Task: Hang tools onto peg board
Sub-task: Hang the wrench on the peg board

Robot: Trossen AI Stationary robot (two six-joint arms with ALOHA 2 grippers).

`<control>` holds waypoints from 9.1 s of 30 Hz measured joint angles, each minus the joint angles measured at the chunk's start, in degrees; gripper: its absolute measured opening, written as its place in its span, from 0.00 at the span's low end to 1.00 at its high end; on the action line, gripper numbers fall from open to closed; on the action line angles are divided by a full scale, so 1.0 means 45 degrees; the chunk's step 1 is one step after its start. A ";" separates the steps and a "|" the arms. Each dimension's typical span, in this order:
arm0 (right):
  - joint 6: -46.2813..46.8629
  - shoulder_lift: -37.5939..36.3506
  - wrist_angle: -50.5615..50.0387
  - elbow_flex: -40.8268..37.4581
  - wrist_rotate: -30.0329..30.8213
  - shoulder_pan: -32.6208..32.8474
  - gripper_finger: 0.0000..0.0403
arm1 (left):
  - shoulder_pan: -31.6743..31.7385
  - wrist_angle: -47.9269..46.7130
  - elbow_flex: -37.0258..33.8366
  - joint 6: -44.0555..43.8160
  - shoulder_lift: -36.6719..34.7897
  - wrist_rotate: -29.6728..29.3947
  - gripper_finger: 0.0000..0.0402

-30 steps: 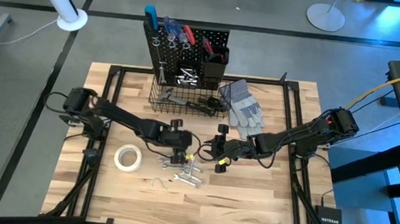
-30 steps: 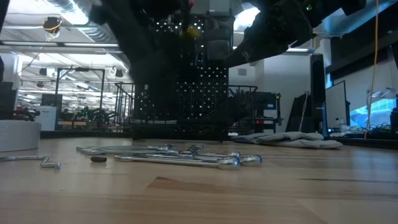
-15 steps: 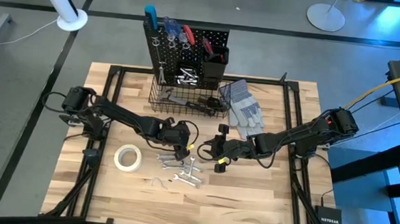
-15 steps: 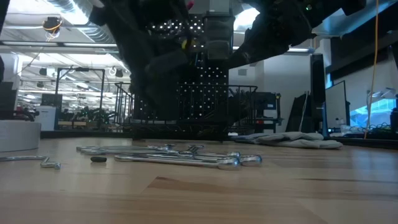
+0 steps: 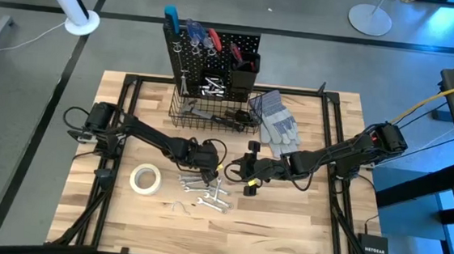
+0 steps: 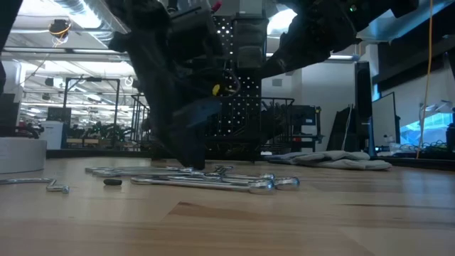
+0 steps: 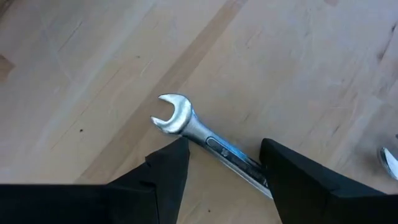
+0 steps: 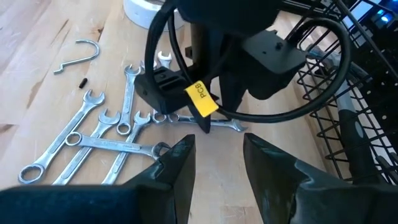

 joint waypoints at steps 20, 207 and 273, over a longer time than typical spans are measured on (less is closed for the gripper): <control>-0.0005 0.0000 -0.0014 0.0000 0.0005 0.0000 0.35 | 0.0161 0.0355 -0.0028 0.5540 0.0103 0.0357 0.05; -0.7544 0.5320 0.3896 0.1015 -0.0816 -0.1574 0.03 | -0.0854 0.3311 -0.5280 0.5993 -0.6027 0.0366 0.33; -0.1642 0.2613 1.2867 0.0869 -0.2478 -0.1583 0.03 | -0.2462 1.7365 -0.6629 1.0939 -0.9052 -0.1121 0.33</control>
